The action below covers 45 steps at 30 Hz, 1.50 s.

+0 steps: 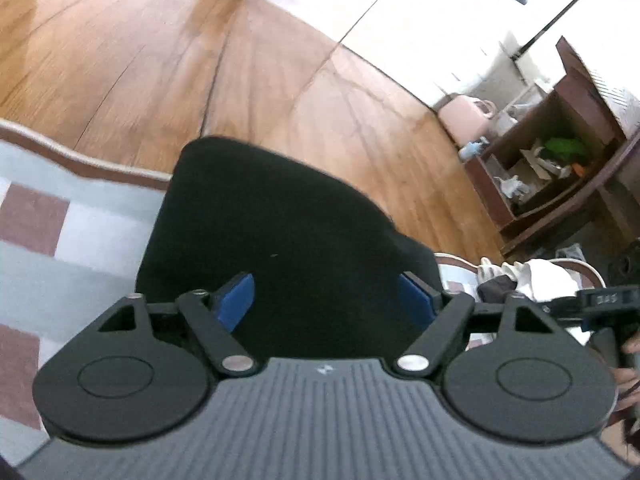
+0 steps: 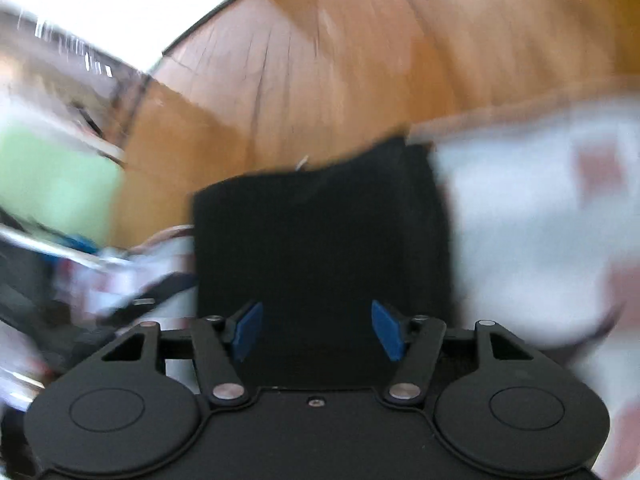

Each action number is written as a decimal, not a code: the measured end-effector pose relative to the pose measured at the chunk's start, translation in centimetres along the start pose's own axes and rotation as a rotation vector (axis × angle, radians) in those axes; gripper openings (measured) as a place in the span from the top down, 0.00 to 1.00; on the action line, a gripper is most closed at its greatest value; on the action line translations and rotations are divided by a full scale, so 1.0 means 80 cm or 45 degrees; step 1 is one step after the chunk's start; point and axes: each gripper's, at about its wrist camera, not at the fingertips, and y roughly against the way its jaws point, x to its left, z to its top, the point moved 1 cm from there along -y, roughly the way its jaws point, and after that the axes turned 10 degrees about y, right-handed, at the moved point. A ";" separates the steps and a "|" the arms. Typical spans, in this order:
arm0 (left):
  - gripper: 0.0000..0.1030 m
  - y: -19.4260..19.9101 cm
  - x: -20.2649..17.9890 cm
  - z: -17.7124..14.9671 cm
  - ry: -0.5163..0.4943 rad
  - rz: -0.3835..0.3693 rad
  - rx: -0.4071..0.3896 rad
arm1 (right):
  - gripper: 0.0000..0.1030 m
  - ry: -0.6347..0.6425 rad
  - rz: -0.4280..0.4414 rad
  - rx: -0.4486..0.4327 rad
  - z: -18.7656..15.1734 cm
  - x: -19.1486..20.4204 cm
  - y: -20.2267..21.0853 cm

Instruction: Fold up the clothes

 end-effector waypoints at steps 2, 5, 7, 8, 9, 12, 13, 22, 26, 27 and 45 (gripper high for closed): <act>0.29 -0.012 -0.006 0.001 -0.021 0.022 0.014 | 0.31 0.068 0.013 -0.090 -0.004 -0.011 -0.018; 0.28 -0.024 -0.006 0.001 -0.015 0.023 0.022 | 0.31 -0.012 0.070 -0.085 -0.010 -0.044 -0.064; 0.27 -0.023 0.005 -0.003 -0.005 0.024 0.036 | 0.31 -0.124 0.084 -0.067 -0.014 -0.061 -0.089; 0.27 -0.027 0.005 -0.004 -0.009 0.039 0.038 | 0.31 -0.216 0.113 -0.072 -0.015 -0.070 -0.100; 0.27 -0.031 0.004 -0.004 -0.014 0.051 0.038 | 0.31 -0.308 0.143 -0.076 -0.016 -0.079 -0.111; 0.25 -0.035 0.003 0.002 -0.017 0.052 0.014 | 0.31 -0.445 0.199 -0.100 -0.021 -0.087 -0.107; 0.25 -0.036 0.003 0.002 -0.008 0.047 0.012 | 0.31 -0.446 0.194 -0.105 -0.022 -0.086 -0.103; 0.18 -0.036 -0.004 -0.005 -0.087 0.064 0.022 | 0.31 0.270 0.096 -0.158 0.012 -0.046 -0.083; 0.18 -0.032 0.005 -0.003 -0.038 0.035 0.025 | 0.41 0.375 -0.022 -0.111 0.012 -0.052 -0.126; 0.18 -0.032 0.007 -0.003 -0.026 0.030 0.026 | 0.53 0.451 -0.031 -0.162 0.006 -0.041 -0.121; 0.17 -0.025 0.002 -0.006 -0.030 0.089 0.068 | 0.78 0.109 -0.234 -0.453 0.005 -0.101 -0.019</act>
